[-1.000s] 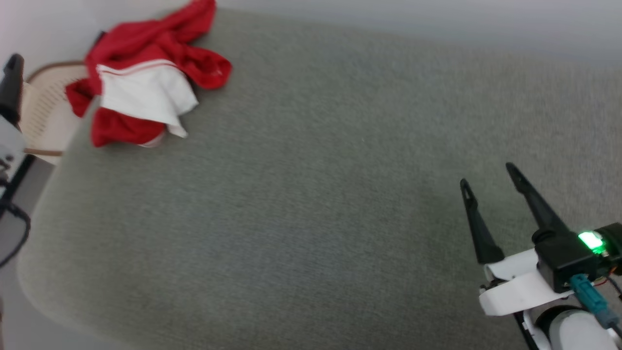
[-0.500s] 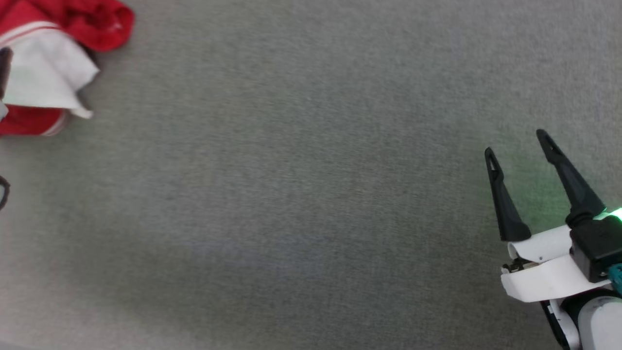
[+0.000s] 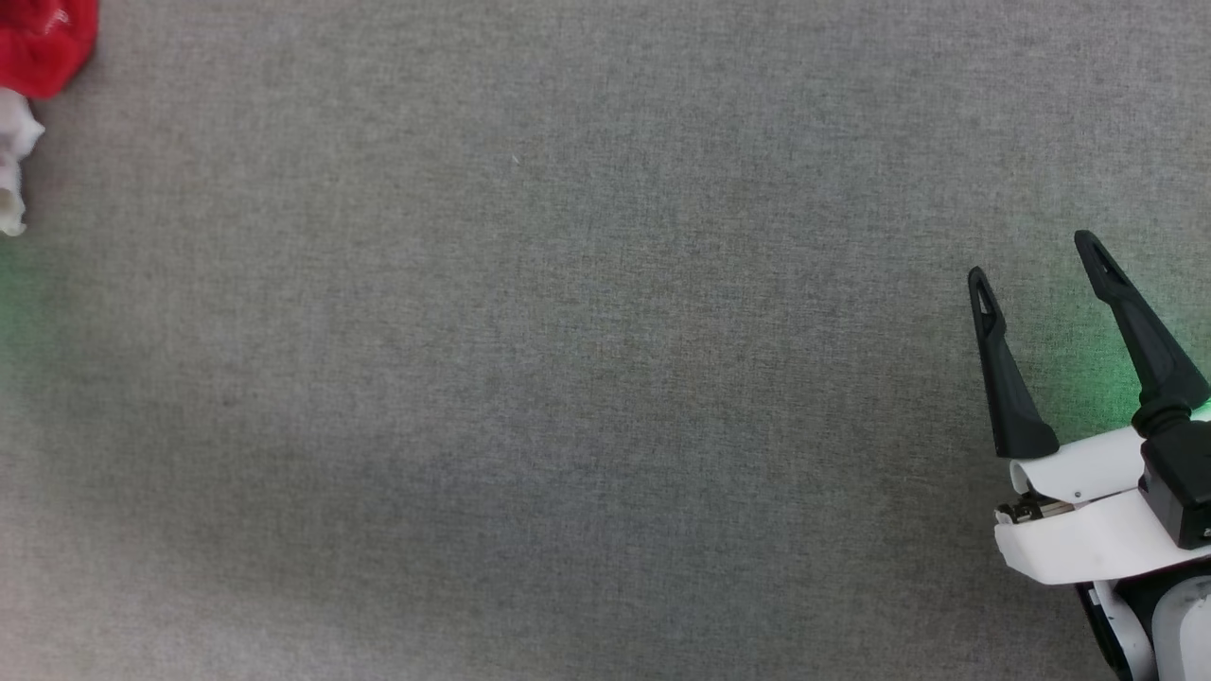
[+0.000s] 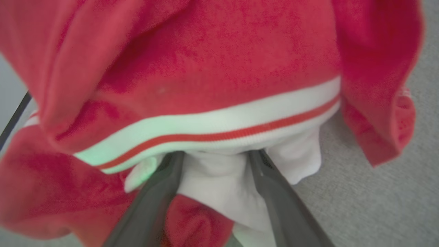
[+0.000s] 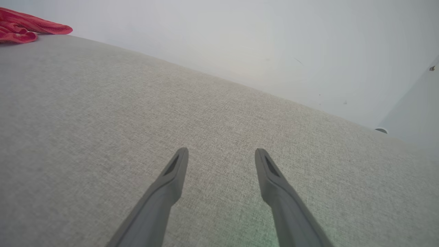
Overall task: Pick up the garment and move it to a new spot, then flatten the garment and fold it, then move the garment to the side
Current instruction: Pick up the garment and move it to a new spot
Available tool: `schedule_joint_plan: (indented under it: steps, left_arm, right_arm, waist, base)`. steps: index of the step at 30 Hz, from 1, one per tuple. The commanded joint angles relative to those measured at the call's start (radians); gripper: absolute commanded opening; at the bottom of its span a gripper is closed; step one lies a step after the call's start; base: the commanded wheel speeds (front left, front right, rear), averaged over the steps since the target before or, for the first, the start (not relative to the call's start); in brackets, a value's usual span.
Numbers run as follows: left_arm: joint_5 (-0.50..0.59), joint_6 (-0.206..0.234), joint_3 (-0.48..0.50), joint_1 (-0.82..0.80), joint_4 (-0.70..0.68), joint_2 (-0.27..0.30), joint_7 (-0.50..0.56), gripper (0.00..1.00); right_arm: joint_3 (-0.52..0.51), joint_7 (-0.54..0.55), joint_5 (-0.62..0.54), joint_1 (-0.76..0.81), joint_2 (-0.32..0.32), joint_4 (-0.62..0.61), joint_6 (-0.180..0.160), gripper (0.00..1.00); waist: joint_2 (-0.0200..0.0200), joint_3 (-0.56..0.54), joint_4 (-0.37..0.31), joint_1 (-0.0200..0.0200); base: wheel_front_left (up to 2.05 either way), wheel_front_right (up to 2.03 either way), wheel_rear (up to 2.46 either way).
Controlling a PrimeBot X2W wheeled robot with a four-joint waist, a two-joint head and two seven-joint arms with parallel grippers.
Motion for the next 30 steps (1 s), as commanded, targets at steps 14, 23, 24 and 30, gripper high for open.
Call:
schedule_joint_plan:
  steps: [14, 23, 24, 30]
  left_arm:
    - [0.036, -0.038, -0.053, -0.078, 0.022, 0.016, -0.157, 0.00]
    - [0.080, -0.054, -0.109, -0.119, -0.092, 0.049, -0.229, 0.00]
    - [0.085, -0.054, -0.118, -0.121, -0.108, 0.053, -0.222, 0.00]
    - [0.081, -0.065, -0.156, -0.130, -0.226, 0.060, -0.203, 0.00]
  right_arm:
    - [0.000, -0.015, 0.019, 0.020, 0.025, 0.043, 0.000, 1.00]
    - [0.006, -0.055, 0.033, 0.044, 0.071, 0.121, 0.000, 1.00]
    - [0.008, -0.057, 0.035, 0.046, 0.077, 0.128, 0.000, 1.00]
    - [0.008, -0.080, 0.042, 0.066, 0.103, 0.167, 0.000, 1.00]
  waist:
    - [0.0000, -0.108, 0.044, 0.0000]
    - [0.0000, -0.258, 0.070, 0.0000]
    - [0.0000, -0.273, 0.072, 0.0000]
    - [0.0000, -0.358, 0.082, 0.0000]
  base:
    - [0.00, 0.00, 0.00]
    - [0.00, 0.00, 0.00]
    - [0.00, 0.00, 0.00]
    - [0.00, 0.00, 0.00]
